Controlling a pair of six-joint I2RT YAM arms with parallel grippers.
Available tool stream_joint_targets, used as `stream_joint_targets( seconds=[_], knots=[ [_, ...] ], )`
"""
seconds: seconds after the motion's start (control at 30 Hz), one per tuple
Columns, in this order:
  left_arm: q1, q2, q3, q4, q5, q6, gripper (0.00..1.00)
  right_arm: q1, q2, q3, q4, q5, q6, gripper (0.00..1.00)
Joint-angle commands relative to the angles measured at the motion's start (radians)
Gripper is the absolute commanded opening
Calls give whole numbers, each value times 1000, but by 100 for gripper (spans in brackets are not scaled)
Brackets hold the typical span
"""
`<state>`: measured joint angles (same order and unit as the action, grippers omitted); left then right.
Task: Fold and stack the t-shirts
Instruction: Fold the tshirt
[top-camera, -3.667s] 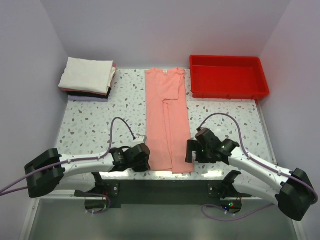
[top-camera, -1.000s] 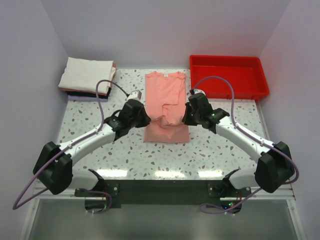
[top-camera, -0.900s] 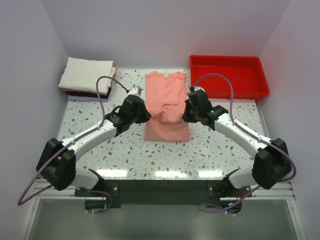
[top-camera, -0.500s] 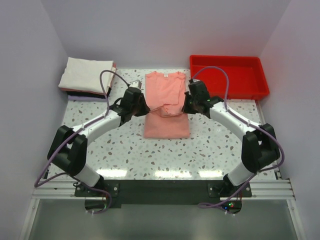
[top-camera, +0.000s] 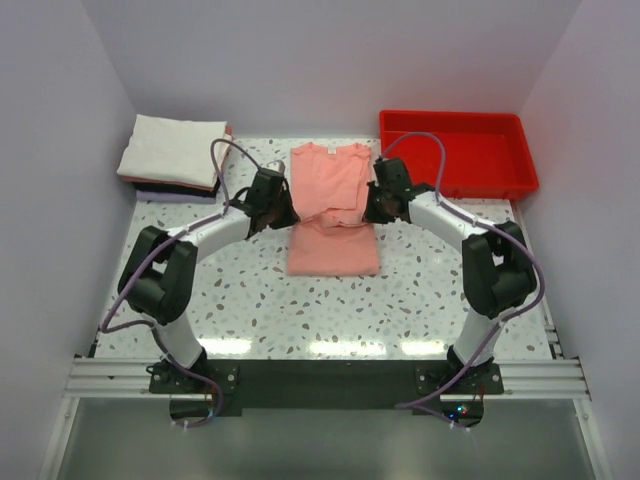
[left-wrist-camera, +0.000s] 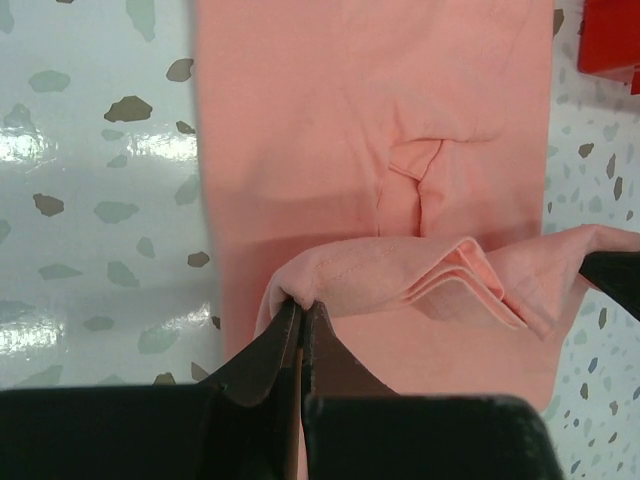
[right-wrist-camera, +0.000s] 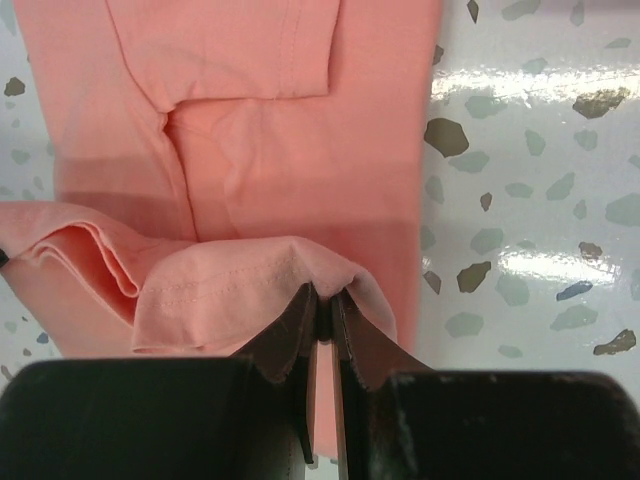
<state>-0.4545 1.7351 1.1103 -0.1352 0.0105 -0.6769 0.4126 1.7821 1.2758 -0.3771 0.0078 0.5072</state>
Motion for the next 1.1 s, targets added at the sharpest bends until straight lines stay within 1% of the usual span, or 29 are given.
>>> stream_joint_targets(
  seconds=[0.0, 0.1, 0.13, 0.27, 0.3, 0.37, 0.4, 0.43, 0.47, 0.5, 0.57, 0.6, 0.67, 0.7, 0.73, 0.77, 0.8, 0.83, 1.03, 1.07],
  knots=[
    [22, 30, 57, 36, 39, 27, 0, -11, 28, 57, 35, -5, -16, 7],
    [36, 55, 63, 36, 49, 20, 0, -18, 54, 69, 33, -6, -12, 8],
    [42, 70, 63, 37, 51, 20, 0, -24, 75, 85, 32, -5, -13, 10],
    [51, 86, 74, 40, 57, 20, 1, -32, 106, 102, 29, 4, -16, 12],
    [51, 95, 77, 42, 60, 23, 8, -32, 112, 105, 29, 4, -16, 12],
    [51, 104, 94, 45, 80, 36, 18, -35, 125, 117, 24, 11, -18, 18],
    [53, 113, 105, 37, 85, 42, 27, -35, 126, 122, 23, 14, -16, 22],
    [53, 116, 115, 26, 86, 45, 29, -38, 126, 131, 12, 14, -19, 25],
    [53, 115, 123, 16, 86, 49, 32, -40, 126, 135, 6, 14, -21, 31],
    [53, 106, 122, 17, 86, 51, 39, -40, 125, 141, 0, 11, -22, 37],
    [53, 89, 114, 23, 89, 51, 47, -40, 116, 158, -20, 9, -32, 45],
    [53, 72, 112, 23, 89, 51, 60, -40, 109, 160, -25, 3, -33, 47],
    [53, 49, 99, 31, 98, 53, 74, -40, 82, 163, -36, -6, -35, 53],
    [53, 25, 91, 34, 103, 51, 91, -41, 73, 157, -36, -6, -36, 64],
    [53, 12, 85, 37, 106, 48, 100, -40, 59, 145, -36, -29, -36, 71],
    [53, 0, 70, 37, 112, 45, 100, -40, 48, 137, -36, -41, -36, 79],
    [53, -28, 59, 36, 112, 42, 100, -40, 21, 128, -34, -57, -36, 94],
    [51, -45, 48, 34, 114, 39, 100, -41, 7, 106, -31, -77, -36, 99],
    [50, -190, -81, 36, 120, 4, 100, -38, -130, -25, -2, -135, -6, 99],
    [45, -212, -124, 42, 120, -1, 100, -40, -147, -44, 1, -144, -4, 99]
  ],
)
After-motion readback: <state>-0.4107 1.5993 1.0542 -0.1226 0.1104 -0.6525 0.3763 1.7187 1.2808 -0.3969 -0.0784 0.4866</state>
